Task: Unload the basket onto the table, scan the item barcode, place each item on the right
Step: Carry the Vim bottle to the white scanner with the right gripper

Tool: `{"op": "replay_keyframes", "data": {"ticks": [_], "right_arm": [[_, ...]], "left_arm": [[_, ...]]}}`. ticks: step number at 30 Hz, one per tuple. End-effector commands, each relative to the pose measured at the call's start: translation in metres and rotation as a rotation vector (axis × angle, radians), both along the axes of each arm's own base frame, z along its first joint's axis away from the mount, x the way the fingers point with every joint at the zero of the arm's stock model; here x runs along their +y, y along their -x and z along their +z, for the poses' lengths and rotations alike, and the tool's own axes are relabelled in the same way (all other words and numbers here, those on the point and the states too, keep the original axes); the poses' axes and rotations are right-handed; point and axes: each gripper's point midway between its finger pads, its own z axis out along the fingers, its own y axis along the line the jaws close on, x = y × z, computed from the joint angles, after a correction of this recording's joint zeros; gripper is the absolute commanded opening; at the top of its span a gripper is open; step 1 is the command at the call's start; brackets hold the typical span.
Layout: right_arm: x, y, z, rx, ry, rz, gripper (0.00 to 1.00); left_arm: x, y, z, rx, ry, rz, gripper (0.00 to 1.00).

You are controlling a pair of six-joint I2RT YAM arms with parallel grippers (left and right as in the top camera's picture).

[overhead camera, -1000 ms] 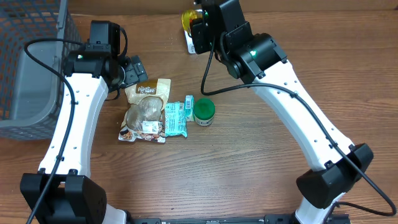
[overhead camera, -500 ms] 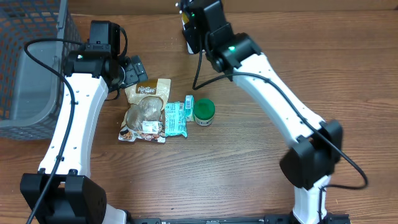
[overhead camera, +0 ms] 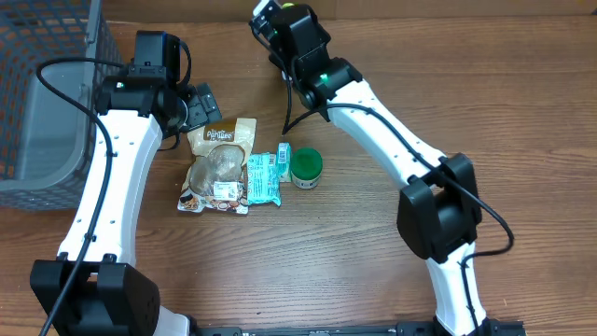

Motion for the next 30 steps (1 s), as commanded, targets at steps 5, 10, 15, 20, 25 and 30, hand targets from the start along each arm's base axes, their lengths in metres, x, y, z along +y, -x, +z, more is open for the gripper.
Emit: {"op": "replay_keyframes", "data": {"ticks": [5,10,15,20,25,30], "right_arm": [[-0.006,-0.026,-0.007,-0.123,0.175,-0.016,0.04],[-0.008,-0.037,0.003,-0.212,0.142,-0.072,0.04],[-0.006,-0.043,0.014,-0.277,0.086,-0.096,0.04],[0.000,-0.044,0.005,-0.268,0.081,-0.078,0.04],[-0.002,-0.047,-0.012,-0.243,0.099,-0.080,0.04],[-0.004,-0.047,-0.014,-0.235,0.081,-0.088,0.04]], "left_arm": [[0.000,-0.002,0.007,-0.018,-0.007,-0.002,1.00],[0.000,-0.002,0.007,-0.018,-0.006,-0.003,1.00],[0.000,-0.002,0.007,-0.018,-0.007,-0.003,1.00],[0.000,-0.002,0.007,-0.018,-0.007,-0.002,1.00],[0.000,-0.002,0.007,-0.018,-0.007,-0.003,1.00],[0.000,-0.002,0.007,-0.018,-0.007,-0.003,1.00]]}}
